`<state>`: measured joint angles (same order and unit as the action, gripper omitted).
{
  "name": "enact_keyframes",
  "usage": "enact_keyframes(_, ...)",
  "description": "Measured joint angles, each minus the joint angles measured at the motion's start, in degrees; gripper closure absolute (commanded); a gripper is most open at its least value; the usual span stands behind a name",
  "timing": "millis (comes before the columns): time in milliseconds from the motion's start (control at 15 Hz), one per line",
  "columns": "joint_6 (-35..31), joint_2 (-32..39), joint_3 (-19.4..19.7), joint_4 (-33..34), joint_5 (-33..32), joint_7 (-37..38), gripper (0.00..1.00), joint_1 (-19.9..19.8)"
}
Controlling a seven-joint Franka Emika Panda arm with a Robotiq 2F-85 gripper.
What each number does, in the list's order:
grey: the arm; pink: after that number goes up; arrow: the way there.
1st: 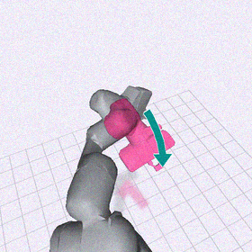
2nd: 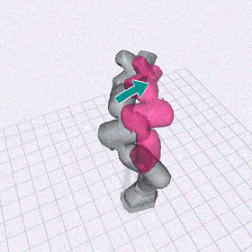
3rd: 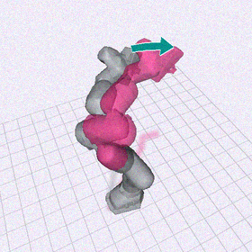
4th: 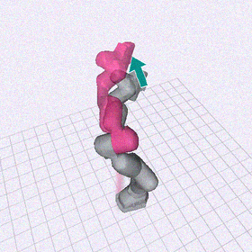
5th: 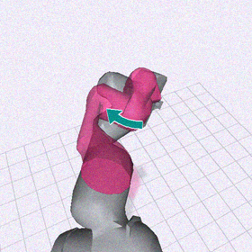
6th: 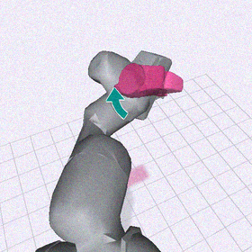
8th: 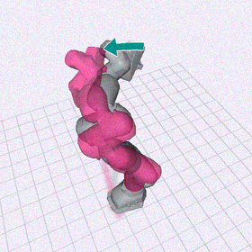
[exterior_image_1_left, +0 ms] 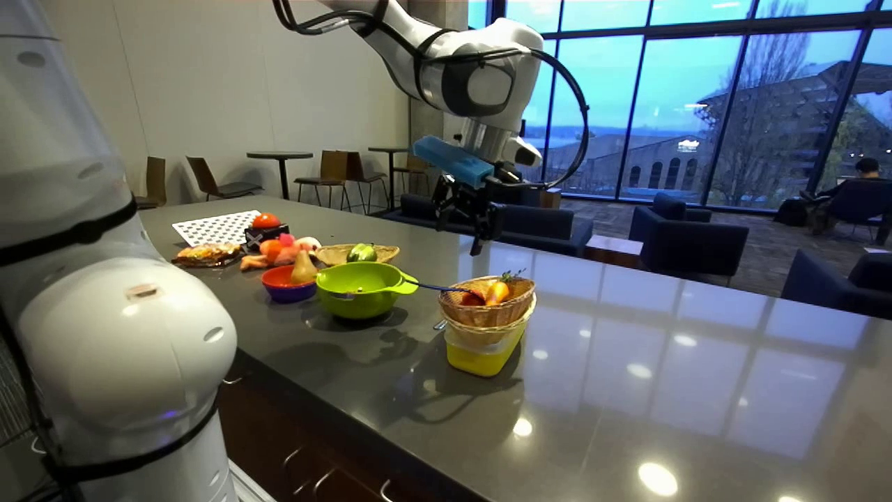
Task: Unstack the two baskets on the right.
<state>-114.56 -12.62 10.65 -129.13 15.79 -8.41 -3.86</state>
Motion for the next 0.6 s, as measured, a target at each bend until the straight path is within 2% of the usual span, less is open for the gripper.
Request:
enact_keyframes(200, 0.02, 0.1, -0.03, 0.91, -1.71, 3.64, 0.0, -2.01)
enact_keyframes(600, 0.06, -0.64, -0.21, 1.44, -9.34, 12.88, 0.0, -4.82)
